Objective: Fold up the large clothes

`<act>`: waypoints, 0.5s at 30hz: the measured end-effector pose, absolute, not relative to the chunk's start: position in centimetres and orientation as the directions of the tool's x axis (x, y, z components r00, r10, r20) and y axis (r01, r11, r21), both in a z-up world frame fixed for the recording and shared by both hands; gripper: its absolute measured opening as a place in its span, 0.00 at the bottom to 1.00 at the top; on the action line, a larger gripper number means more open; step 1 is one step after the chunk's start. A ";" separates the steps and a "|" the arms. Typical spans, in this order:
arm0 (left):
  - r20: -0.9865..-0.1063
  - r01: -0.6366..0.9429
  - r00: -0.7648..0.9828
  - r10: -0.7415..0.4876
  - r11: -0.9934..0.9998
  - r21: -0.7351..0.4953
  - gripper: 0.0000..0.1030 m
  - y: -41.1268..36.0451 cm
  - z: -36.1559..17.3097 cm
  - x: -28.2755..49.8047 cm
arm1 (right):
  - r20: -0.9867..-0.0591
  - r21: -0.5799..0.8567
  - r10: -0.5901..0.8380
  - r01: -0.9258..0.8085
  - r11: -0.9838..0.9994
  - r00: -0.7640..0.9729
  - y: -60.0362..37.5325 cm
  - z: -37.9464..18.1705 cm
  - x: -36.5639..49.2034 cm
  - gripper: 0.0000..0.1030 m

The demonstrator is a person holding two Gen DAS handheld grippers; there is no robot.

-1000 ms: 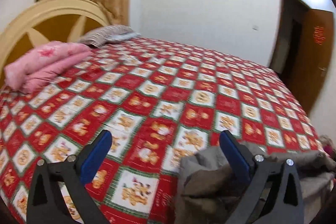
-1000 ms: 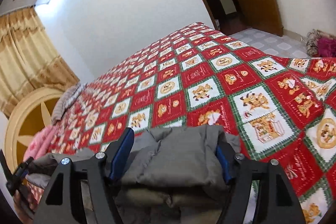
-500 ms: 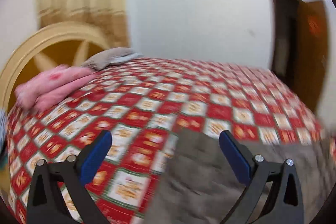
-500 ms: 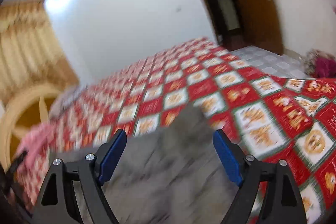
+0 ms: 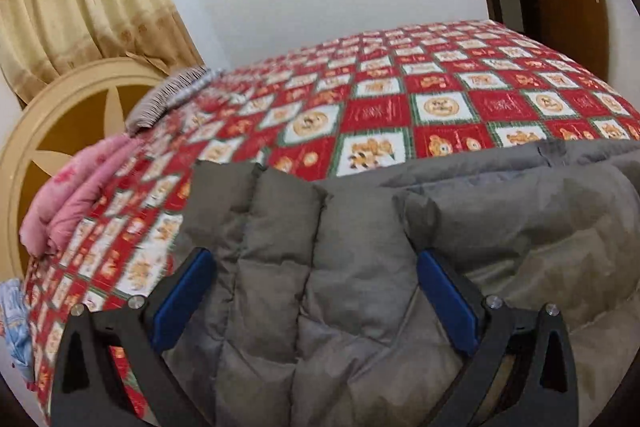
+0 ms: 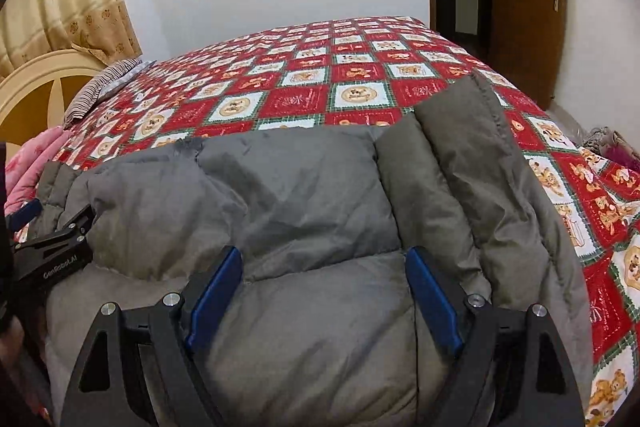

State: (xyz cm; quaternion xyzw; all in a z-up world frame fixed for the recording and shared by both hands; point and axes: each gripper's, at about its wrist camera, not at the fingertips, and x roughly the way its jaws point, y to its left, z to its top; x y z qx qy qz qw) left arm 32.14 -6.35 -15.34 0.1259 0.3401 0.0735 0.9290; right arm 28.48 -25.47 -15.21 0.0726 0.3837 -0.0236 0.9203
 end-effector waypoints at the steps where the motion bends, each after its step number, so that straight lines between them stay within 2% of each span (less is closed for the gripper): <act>1: -0.620 -0.046 0.753 0.219 0.958 0.281 1.00 -6.5 -15.7 32.2 | -0.711 0.116 0.013 0.099 0.988 0.703 -25.5 -15.4 28.6 0.82; 15: -0.677 -0.023 0.704 0.215 0.959 0.281 1.00 -7.2 -17.9 33.5 | -0.731 0.128 0.013 0.118 0.985 0.682 -25.5 -16.9 29.7 0.83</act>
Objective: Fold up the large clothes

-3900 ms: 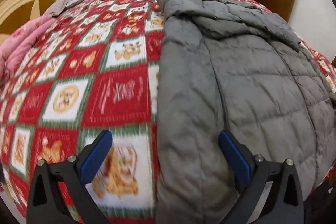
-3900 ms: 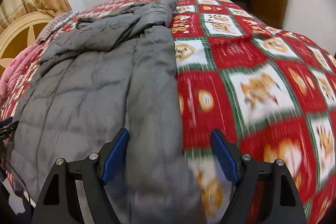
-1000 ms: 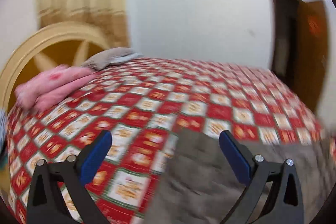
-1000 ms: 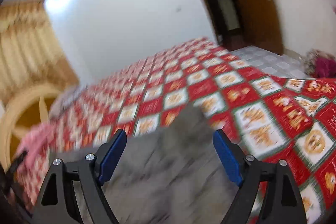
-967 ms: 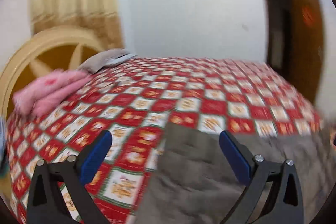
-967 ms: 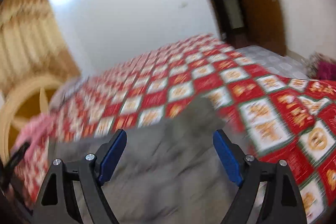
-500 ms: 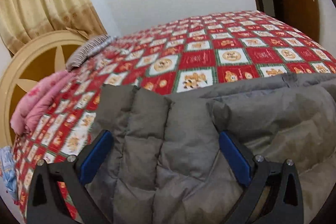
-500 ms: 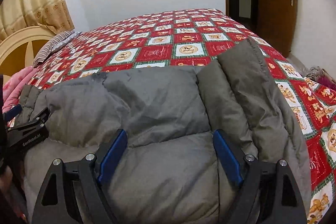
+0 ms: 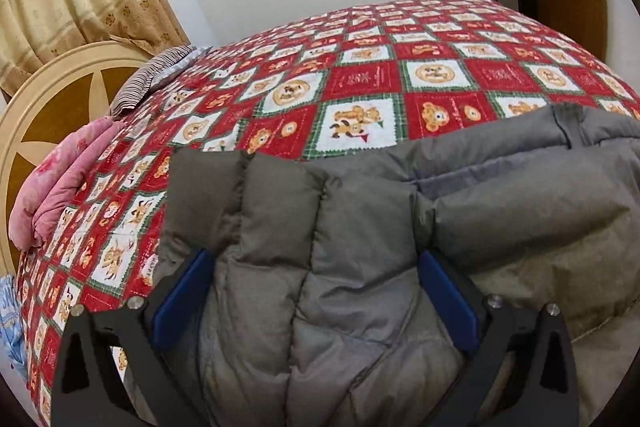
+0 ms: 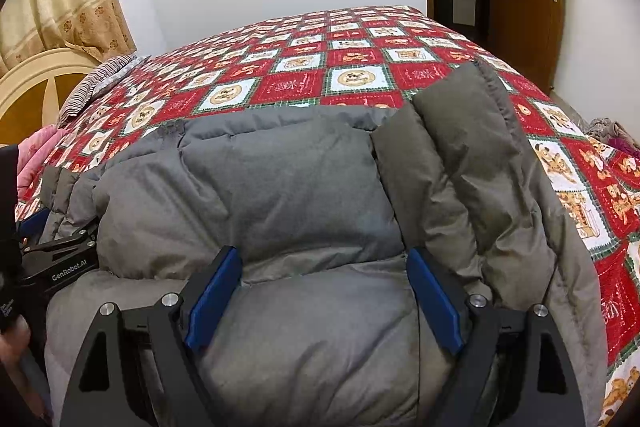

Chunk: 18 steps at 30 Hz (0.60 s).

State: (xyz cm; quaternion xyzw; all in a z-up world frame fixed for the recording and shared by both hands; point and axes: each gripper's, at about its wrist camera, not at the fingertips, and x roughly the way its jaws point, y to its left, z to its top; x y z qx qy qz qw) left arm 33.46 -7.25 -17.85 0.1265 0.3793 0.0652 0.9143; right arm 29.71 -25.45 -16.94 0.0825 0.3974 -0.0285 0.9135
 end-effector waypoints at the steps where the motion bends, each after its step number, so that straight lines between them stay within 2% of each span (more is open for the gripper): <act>1: -0.679 -0.022 0.702 0.216 0.959 0.282 1.00 -7.2 -17.9 33.5 | -0.733 0.129 0.014 0.118 0.985 0.680 -25.5 -17.0 29.8 0.83; 18: -0.694 -0.020 0.678 0.241 0.950 0.311 1.00 -7.5 -18.6 34.1 | -0.791 0.055 -0.031 0.122 0.991 0.610 -24.7 -18.3 31.5 0.89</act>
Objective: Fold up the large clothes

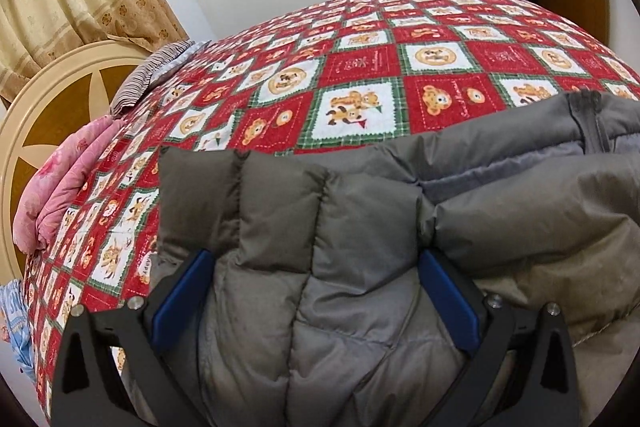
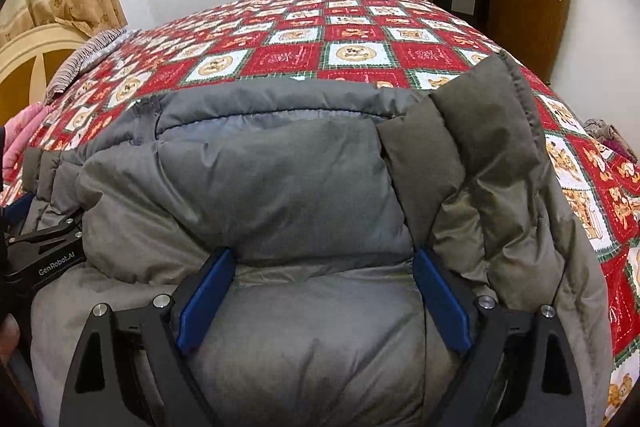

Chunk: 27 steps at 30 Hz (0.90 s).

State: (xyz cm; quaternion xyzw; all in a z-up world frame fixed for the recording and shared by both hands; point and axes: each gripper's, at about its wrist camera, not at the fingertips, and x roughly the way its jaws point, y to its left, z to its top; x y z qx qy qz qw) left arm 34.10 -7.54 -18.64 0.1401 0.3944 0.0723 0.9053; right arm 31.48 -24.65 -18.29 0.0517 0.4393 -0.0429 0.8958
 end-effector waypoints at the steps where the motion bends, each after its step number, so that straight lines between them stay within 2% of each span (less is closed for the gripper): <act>1: -0.694 -0.019 0.678 0.241 0.950 0.310 1.00 -7.5 -18.6 34.1 | -0.794 0.048 -0.036 0.122 0.991 0.607 -24.6 -18.4 31.6 0.89; 27: -0.701 -0.016 0.672 0.239 0.951 0.309 1.00 -7.5 -18.7 34.3 | -0.815 -0.024 -0.087 0.117 0.993 0.573 -23.7 -18.8 32.3 0.93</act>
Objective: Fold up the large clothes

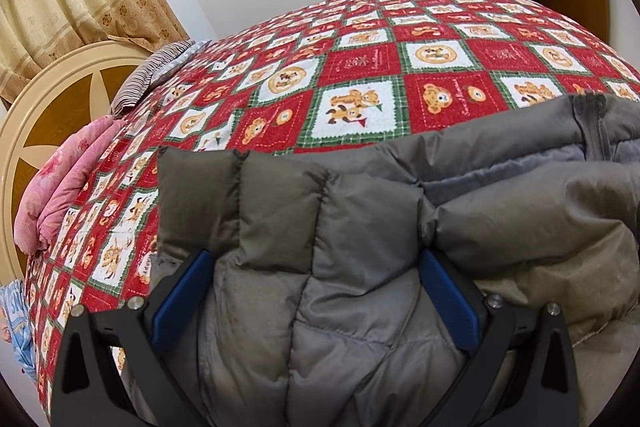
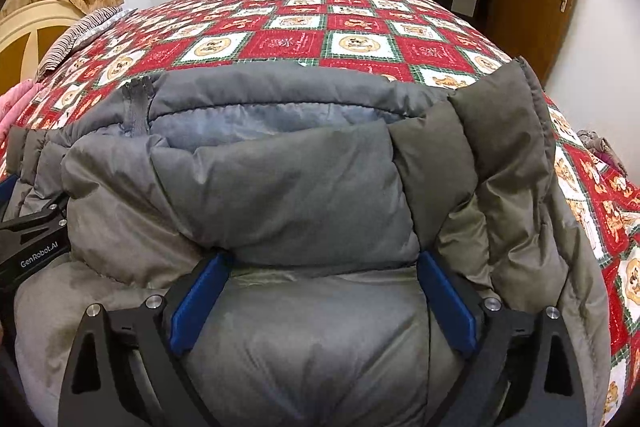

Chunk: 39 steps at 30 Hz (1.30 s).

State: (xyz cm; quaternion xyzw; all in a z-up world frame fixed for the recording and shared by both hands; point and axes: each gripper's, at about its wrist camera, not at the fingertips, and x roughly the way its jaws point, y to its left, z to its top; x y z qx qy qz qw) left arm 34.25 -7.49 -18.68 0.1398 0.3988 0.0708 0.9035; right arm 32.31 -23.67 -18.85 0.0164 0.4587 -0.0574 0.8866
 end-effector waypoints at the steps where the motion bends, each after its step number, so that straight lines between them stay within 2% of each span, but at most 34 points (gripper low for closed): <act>1: -0.705 -0.013 0.668 0.239 0.951 0.309 1.00 -7.4 -18.5 34.2 | -0.816 -0.028 -0.090 0.117 0.993 0.571 -23.6 -18.8 32.3 0.93; 3: -0.714 -0.002 0.664 0.221 0.956 0.294 1.00 -6.8 -17.2 33.5 | -0.826 -0.047 -0.099 0.108 0.993 0.554 -23.4 -18.6 32.4 0.93; 5: -0.686 0.002 0.705 0.182 0.966 0.259 1.00 -5.7 -14.8 31.7 | -0.842 -0.055 -0.102 0.105 0.993 0.530 -23.3 -17.9 32.3 0.93; 8: -0.605 -0.011 0.777 0.173 0.965 0.262 1.00 -4.2 -11.8 29.2 | -0.784 -0.030 -0.119 0.154 0.988 0.610 -23.0 -14.9 30.7 0.93; 10: -0.593 -0.025 0.778 0.206 0.954 0.298 1.00 -3.5 -11.6 29.1 | -0.759 0.003 -0.083 0.131 0.991 0.645 -21.8 -13.4 30.6 0.93; 14: -0.623 -0.066 0.739 0.254 0.949 0.308 1.00 -2.1 -13.0 30.0 | -0.754 -0.022 -0.047 0.046 0.999 0.655 -18.0 -12.5 32.5 0.93; 18: -0.667 -0.064 0.692 0.275 0.944 0.323 1.00 -2.1 -16.0 31.2 | -0.798 -0.113 -0.120 0.050 0.992 0.590 -16.5 -15.5 34.8 0.93; 20: -0.671 -0.063 0.696 0.254 0.953 0.295 1.00 -1.9 -17.1 31.3 | -0.827 -0.105 -0.116 0.051 0.993 0.551 -16.5 -17.3 35.6 0.93; 27: -0.704 -0.060 0.678 0.210 0.971 0.231 1.00 -1.9 -18.0 32.3 | -0.830 -0.114 -0.127 0.058 0.992 0.543 -16.7 -19.1 36.1 0.99; 32: -0.708 -0.054 0.670 0.221 0.967 0.250 1.00 -2.4 -18.5 32.3 | -0.849 -0.121 -0.125 0.041 0.992 0.513 -16.4 -18.5 36.2 0.99; 39: -0.715 -0.054 0.666 0.215 0.969 0.241 1.00 -2.1 -18.6 32.4 | -0.841 -0.103 -0.089 0.005 0.995 0.534 -16.0 -15.4 29.9 0.99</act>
